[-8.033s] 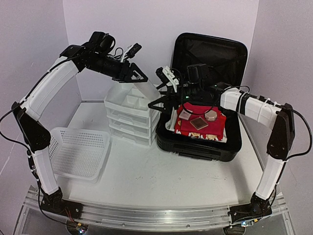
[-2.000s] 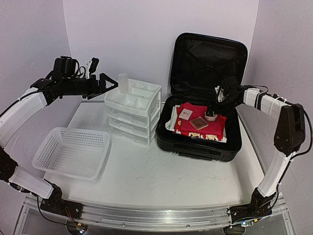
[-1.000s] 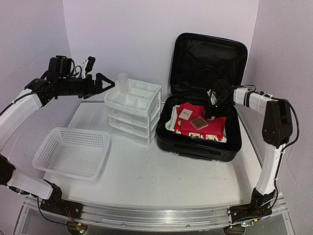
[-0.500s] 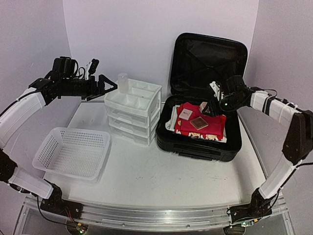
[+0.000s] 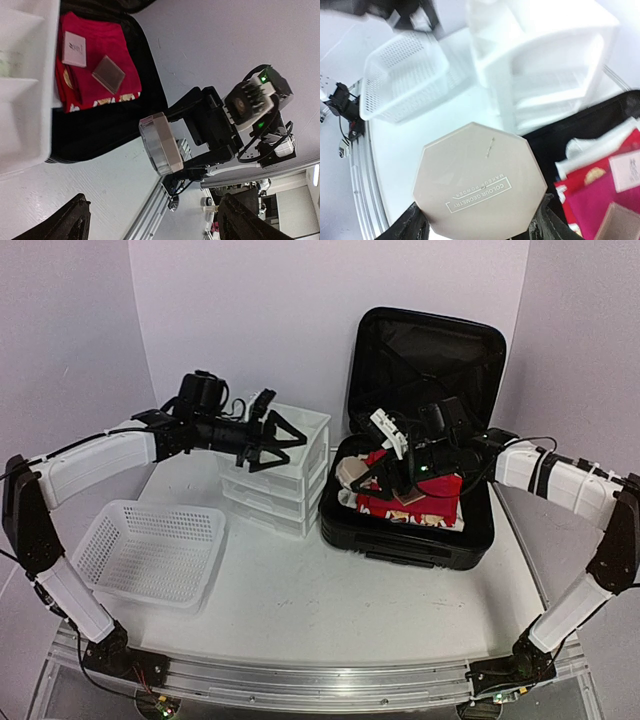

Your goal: Open, take out, and arrange the luggage

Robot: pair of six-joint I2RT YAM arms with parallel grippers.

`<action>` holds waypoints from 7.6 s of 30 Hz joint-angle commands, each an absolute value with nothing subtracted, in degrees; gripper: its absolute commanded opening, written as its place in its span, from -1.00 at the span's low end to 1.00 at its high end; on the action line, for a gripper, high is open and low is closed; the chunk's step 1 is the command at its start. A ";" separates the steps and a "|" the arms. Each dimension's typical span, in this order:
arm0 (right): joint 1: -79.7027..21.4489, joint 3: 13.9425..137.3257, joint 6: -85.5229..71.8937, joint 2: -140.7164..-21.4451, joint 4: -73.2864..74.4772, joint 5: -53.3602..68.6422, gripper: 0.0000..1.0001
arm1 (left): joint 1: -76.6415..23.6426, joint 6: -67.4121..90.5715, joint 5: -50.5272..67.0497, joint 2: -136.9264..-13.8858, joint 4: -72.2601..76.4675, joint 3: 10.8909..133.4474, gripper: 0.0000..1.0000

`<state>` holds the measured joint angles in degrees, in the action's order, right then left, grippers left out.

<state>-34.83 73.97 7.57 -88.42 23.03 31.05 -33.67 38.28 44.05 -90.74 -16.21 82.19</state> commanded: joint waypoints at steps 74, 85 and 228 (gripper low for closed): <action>-42.01 70.65 5.78 -77.84 14.94 6.70 0.97 | -19.12 29.86 20.12 -98.24 -17.19 93.90 -0.76; -42.01 71.45 6.04 -78.99 15.03 7.45 0.97 | -19.11 31.58 22.41 -102.68 -18.37 95.85 -0.74; -27.35 85.51 12.56 -92.99 39.96 14.71 0.28 | -24.56 26.49 32.92 -78.56 -26.93 85.75 0.64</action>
<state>-25.39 88.31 4.51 -100.53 45.45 5.74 -21.28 25.67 27.20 -75.59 -29.56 80.38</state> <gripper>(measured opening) 0.696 0.824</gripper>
